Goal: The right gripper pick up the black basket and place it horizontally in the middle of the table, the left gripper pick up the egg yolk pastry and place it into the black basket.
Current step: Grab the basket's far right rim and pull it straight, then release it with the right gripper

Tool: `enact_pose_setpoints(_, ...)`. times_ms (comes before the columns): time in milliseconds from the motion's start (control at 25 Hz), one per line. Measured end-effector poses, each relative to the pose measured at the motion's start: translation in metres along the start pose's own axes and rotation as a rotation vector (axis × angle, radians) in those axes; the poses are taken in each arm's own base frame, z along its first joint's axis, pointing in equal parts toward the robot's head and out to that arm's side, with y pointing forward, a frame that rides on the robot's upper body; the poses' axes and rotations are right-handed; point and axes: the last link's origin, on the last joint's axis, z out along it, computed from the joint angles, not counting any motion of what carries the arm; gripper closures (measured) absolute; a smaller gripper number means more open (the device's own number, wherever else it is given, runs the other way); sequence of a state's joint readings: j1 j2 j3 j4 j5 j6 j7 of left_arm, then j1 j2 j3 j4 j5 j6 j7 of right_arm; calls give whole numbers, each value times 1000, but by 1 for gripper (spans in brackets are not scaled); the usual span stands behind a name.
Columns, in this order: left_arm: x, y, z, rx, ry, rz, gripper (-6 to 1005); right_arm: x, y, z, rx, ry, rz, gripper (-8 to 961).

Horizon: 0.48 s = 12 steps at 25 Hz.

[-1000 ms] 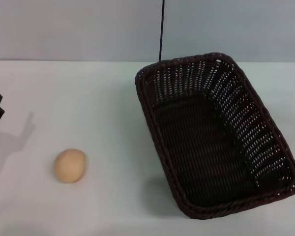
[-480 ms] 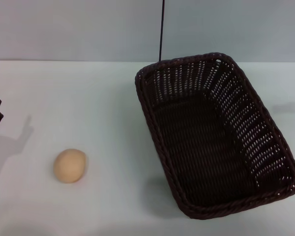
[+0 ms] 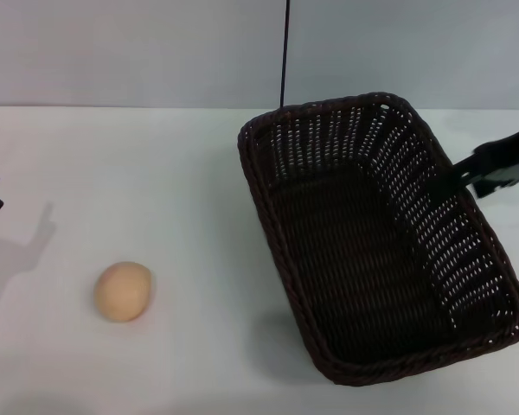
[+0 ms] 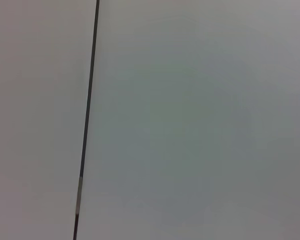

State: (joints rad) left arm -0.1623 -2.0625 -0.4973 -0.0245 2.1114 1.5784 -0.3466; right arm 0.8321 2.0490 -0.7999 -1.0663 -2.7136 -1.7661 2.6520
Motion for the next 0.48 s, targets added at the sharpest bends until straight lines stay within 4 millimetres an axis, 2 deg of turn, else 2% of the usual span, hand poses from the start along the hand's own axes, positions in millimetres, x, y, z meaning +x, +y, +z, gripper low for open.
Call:
enact_pose_setpoints(160, 0, -2, -2, 4, -4, 5, 177, 0, 1, 14, -4, 29, 9, 176)
enact_pose_setpoints(480, 1, -8, -8, 26, -8, 14, 179, -1, 6, 29, 40, 66, -31, 247)
